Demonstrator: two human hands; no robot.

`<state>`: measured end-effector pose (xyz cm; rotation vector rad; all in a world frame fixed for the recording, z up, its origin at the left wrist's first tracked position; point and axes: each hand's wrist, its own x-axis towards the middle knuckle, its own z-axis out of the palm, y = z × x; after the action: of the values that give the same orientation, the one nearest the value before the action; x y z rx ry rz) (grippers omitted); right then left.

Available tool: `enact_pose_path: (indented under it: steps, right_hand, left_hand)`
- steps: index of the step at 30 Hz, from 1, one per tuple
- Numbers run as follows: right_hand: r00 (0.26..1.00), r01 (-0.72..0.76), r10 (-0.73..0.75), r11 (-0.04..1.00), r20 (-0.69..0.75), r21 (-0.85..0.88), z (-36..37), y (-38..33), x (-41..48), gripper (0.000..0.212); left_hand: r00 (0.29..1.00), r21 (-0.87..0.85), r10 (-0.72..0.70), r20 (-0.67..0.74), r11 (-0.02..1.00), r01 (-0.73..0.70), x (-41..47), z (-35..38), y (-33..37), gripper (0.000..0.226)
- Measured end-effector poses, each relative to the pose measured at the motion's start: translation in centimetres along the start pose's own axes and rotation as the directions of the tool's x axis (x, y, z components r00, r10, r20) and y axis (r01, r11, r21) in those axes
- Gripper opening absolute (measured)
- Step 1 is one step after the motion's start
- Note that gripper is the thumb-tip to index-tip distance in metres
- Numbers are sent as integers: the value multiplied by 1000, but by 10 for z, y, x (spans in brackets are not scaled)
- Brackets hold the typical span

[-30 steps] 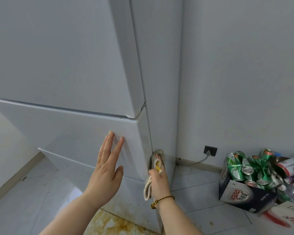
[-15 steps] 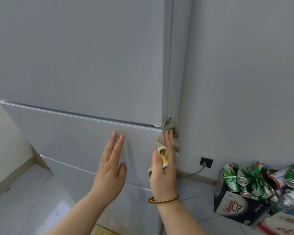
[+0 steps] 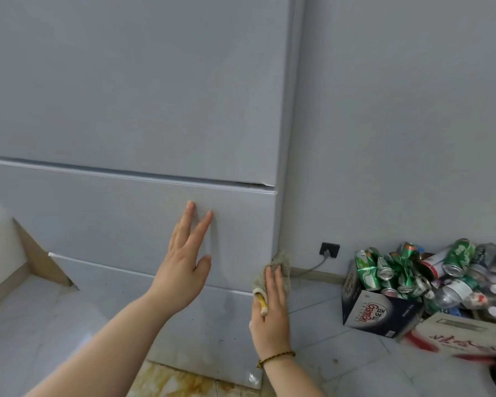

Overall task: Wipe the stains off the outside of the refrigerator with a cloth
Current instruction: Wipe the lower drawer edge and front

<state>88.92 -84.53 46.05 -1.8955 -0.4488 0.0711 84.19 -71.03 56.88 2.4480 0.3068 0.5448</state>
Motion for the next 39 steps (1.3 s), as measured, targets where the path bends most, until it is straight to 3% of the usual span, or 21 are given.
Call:
enact_pose_path:
  steps: [4, 7, 10, 12, 14, 17, 21, 25, 31, 32, 36, 39]
  right_hand:
    - [972, -219, 203, 966, 119, 137, -18, 4, -4, 46]
    - [924, -378, 341, 882, 174, 279, -39, 4, -4, 39]
    - [896, -443, 391, 761, 209, 473, -62, 1, -6, 33]
    - [884, -466, 390, 704, 257, 536, -75, -7, -6, 21]
    - [874, -486, 367, 679, 320, 549, -83, -15, -5, 18]
    - [845, -518, 274, 634, 459, 575, -87, -26, -4, 28]
    - [789, -515, 163, 701, 592, 493, -93, -36, -3, 29]
    - [807, -408, 129, 827, 576, 387, -87, -46, 2, 19]
    - [881, -285, 203, 948, 428, 138, -55, -54, 1, 9]
    - [898, -265, 210, 959, 387, 95, -45, -55, 0, 10]
    - [942, -234, 209, 970, 262, 68, 23, -62, -9, 50]
    - [994, -5, 7, 1000, 110, -20, 104, -76, -21, 45]
  left_hand:
    - [1000, -39, -1, 16, 999, 1, -1, -3, 1, 76]
    - [1000, -75, 1, 0, 997, -1, -3, -4, 5, 71]
    - [999, -132, -2, -32, 991, -3, -11, -1, 11, 67]
    - [1000, -154, 20, 18, 988, -17, -21, 6, 15, 63]
    - [983, -174, 45, 180, 985, -13, -31, 17, 19, 57]
    - [910, -194, 11, 414, 978, 76, -39, 29, 21, 50]
    - [900, -217, -25, 436, 967, 132, -37, 25, 20, 50]
    - [880, -173, -137, 455, 956, 238, -41, 20, 14, 19]
    - [808, -85, -232, 542, 941, 328, -46, 11, -21, 23]
    - [803, -86, -239, 547, 937, 338, -46, 7, -30, 24]
    - [793, -163, -262, 550, 898, 409, -50, -25, -83, 23]
    - [807, -303, -313, 501, 810, 502, -55, -64, -136, 16]
